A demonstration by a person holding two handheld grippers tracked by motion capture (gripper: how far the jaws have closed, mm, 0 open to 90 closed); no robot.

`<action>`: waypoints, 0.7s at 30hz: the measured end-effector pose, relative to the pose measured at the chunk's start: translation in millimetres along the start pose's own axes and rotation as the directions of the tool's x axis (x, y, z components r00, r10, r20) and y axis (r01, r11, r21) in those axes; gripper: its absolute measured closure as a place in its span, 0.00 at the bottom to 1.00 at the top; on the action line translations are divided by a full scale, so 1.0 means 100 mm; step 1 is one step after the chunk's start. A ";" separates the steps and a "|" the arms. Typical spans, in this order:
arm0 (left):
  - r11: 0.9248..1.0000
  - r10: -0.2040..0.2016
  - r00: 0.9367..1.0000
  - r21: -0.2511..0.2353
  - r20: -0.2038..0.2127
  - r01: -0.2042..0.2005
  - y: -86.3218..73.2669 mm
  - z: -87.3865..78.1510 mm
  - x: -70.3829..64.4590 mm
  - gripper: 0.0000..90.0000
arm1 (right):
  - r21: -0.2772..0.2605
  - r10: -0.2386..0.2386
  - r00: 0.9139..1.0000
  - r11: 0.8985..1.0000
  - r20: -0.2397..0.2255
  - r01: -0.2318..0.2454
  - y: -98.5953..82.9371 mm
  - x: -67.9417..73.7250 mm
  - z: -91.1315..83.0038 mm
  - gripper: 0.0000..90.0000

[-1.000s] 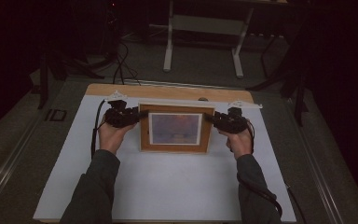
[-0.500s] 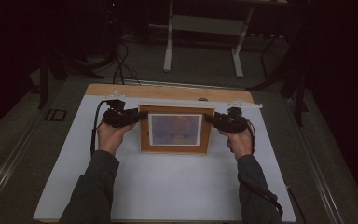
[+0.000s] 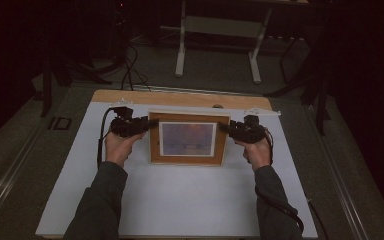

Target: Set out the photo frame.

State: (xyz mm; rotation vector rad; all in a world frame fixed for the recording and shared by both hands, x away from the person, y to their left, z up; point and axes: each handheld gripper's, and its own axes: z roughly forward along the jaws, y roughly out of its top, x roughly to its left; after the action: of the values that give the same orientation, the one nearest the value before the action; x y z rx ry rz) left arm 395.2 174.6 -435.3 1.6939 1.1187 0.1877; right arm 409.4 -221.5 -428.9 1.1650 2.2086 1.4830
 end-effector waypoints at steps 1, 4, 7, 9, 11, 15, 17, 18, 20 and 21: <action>1.000 0.002 1.000 0.000 -0.001 -0.002 0.00 0.00 0.00 0.68 | 0.000 0.000 1.000 1.000 0.000 0.000 0.00 0.00 0.00 0.68; 1.000 0.004 1.000 0.007 0.001 -0.004 0.00 -0.01 0.00 0.68 | -0.001 -0.002 1.000 1.000 0.000 0.002 0.00 0.00 0.00 0.68; 1.000 0.004 1.000 0.010 -0.002 -0.004 0.00 -0.01 0.00 0.68 | -0.001 0.000 1.000 1.000 -0.002 0.000 0.00 0.00 0.00 0.68; 1.000 0.003 1.000 0.012 -0.001 -0.003 0.00 -0.01 -0.01 0.68 | -0.001 0.000 1.000 1.000 -0.001 0.000 0.00 0.00 0.00 0.68; 1.000 0.002 1.000 0.012 0.000 -0.002 0.00 -0.01 0.00 0.68 | -0.002 0.000 1.000 1.000 -0.001 0.000 0.00 0.00 0.00 0.67; 1.000 -0.003 1.000 0.006 0.008 0.003 -0.01 -0.01 0.00 0.63 | 0.002 -0.006 1.000 1.000 0.004 0.006 -0.01 0.01 0.00 0.65; 1.000 0.000 1.000 0.006 0.006 0.000 -0.02 -0.03 0.00 0.61 | 0.006 -0.007 1.000 1.000 0.000 0.007 -0.01 0.01 0.00 0.63; 1.000 0.002 1.000 0.005 0.006 -0.002 -0.02 -0.04 0.01 0.61 | 0.007 -0.012 1.000 1.000 0.000 0.012 -0.02 0.02 0.00 0.62; 1.000 0.003 1.000 0.004 0.005 -0.003 -0.03 -0.06 0.02 0.59 | 0.013 -0.017 1.000 1.000 0.003 0.017 -0.03 0.02 0.00 0.60; 1.000 0.002 1.000 0.002 0.005 -0.002 -0.04 -0.07 0.02 0.59 | 0.012 -0.017 1.000 1.000 0.003 0.017 -0.04 0.02 0.00 0.60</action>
State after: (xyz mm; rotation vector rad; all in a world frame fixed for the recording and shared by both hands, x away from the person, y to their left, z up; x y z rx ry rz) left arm 390.3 180.7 -436.0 1.6966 1.1138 0.1828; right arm 406.0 -220.5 -431.7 1.1487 2.2231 1.4617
